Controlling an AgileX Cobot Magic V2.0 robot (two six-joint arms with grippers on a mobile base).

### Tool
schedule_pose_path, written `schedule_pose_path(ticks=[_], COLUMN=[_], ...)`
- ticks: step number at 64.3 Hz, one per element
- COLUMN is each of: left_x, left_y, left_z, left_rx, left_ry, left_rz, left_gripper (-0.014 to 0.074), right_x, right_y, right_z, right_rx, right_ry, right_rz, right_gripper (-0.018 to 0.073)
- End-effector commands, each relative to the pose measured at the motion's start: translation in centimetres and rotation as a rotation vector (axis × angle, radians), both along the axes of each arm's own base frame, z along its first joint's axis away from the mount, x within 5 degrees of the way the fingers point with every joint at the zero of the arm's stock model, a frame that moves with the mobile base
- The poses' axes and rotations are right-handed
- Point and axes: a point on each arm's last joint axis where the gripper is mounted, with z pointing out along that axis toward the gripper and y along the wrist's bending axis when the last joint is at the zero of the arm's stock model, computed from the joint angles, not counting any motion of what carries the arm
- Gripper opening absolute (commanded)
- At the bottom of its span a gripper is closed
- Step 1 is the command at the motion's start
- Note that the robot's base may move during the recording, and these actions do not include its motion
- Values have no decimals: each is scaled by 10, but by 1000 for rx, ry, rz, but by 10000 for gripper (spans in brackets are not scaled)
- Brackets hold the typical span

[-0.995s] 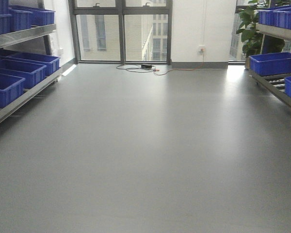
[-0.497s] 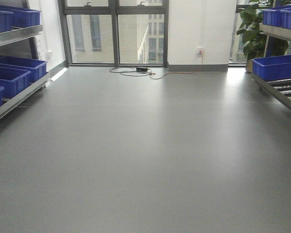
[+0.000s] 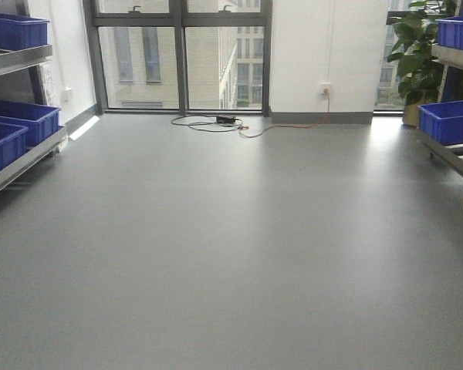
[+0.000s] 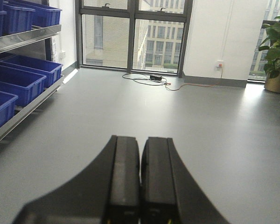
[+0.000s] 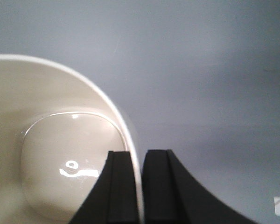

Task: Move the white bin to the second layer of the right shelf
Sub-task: 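Hold the bin in the right gripper while driving toward the windows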

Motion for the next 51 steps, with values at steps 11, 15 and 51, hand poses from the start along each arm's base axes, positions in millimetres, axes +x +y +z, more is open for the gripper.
schedule_pose_path(ticks=[11,15,51], left_x=[0,0,0], left_y=[1,1,1], left_z=[-1,-1,-1], left_rx=[-10,-10,-10], left_ry=[-72,-72,-72], left_rz=[6,6,6], left_gripper=[85,85,85], right_x=[4,4,4], right_y=[0,0,0], right_z=[13,13,13], right_rx=[8,8,8], right_ry=[-91,-91,-91], right_rz=[1,1,1], right_gripper=[66,66,66])
